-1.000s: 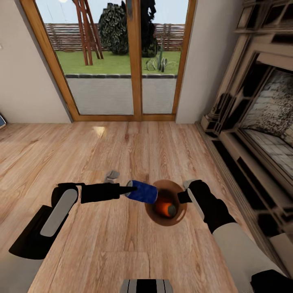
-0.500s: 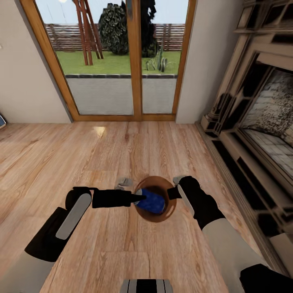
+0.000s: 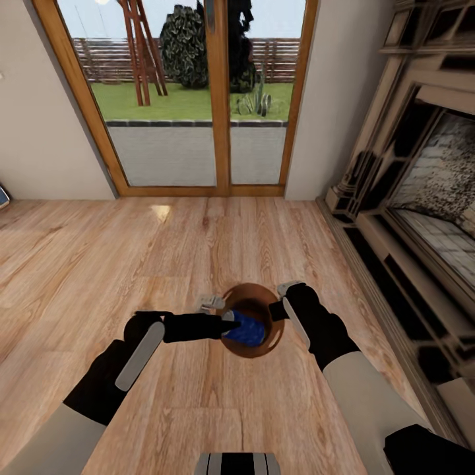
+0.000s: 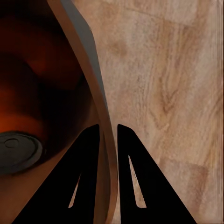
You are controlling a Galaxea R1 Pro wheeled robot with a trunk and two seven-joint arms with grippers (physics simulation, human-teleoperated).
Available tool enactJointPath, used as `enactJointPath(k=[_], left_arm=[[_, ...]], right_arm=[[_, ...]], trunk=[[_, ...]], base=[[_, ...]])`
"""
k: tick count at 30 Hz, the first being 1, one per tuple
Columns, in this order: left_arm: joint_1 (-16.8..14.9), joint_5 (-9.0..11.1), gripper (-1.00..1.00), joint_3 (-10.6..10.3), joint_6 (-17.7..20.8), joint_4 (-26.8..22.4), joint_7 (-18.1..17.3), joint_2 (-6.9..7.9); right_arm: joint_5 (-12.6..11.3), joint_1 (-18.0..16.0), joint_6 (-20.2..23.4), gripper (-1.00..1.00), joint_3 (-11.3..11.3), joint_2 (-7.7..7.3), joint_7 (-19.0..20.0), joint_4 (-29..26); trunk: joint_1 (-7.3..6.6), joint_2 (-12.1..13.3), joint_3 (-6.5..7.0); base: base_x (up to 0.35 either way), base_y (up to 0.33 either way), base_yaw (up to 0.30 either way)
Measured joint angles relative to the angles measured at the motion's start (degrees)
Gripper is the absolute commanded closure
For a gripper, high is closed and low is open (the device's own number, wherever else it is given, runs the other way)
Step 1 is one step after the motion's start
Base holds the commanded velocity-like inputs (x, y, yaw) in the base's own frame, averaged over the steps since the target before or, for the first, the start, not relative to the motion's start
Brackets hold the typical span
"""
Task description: Put the three can of soda from the living room inside the tash can in the kitchen.
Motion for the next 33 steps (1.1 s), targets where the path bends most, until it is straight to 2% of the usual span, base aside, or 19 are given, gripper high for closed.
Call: enactJointPath(k=[3, 6, 9, 13, 15, 22, 30, 33], left_arm=[[-0.04, -0.08, 1.00, -0.08, -0.74, 0.21, 0.21, -0.15], [-0.04, -0.11, 1.00, -0.10, -1.09, 0.31, 0.35, -0.27], [-0.05, -1.58, 1.00, -0.06, -1.23, 0.40, 1.11, -0.66], [-0.02, -5.94, 1.00, 0.04, -1.27, 0.51, 1.53, -2.41], [-0.01, -6.64, 1.00, 0.05, -1.49, 0.53, 1.64, -2.90], [-0.03, -7.55, 1.00, 0.02, -3.47, 2.66, 1.74, -3.53], [-0.04, -7.57, 1.00, -0.01, -5.30, 4.46, 2.18, -3.67], [-0.05, -7.63, 1.00, -0.01, -5.48, 4.77, 2.83, -3.75]], right_arm=[[0.32, 0.00, 0.00, 1.00, 0.07, 0.06, -0.04, 0.00], [-0.62, 0.00, 0.00, 1.00, 0.11, 0.06, 0.06, 0.01], [-0.27, 0.00, 0.00, 1.00, 0.12, 0.04, 0.02, 0.02], [0.08, 0.00, 0.00, 1.00, 0.12, 0.04, -0.02, 0.01], [-0.28, 0.00, 0.00, 1.00, 0.14, 0.04, 0.03, -0.02], [-0.34, 0.00, 0.00, 1.00, 1.84, 0.11, 0.03, -0.05], [0.13, 0.00, 0.00, 1.00, 2.12, 0.36, -0.02, -0.06], [-0.40, 0.00, 0.00, 1.00, 2.14, 0.67, 0.05, -0.12]], trunk=[[0.00, 0.00, 0.00], [0.00, 0.00, 0.00], [0.00, 0.00, 0.00], [0.00, 0.00, 0.00], [0.00, 0.00, 0.00], [0.00, 0.00, 0.00], [0.00, 0.00, 0.00], [0.00, 0.00, 0.00]], base=[[0.000, 0.000, 0.000], [0.000, 0.000, 0.000], [0.000, 0.000, 0.000], [0.000, 0.000, 0.000], [0.000, 0.000, 0.000], [0.000, 0.000, 0.000], [0.000, 0.000, 0.000], [0.000, 0.000, 0.000]])
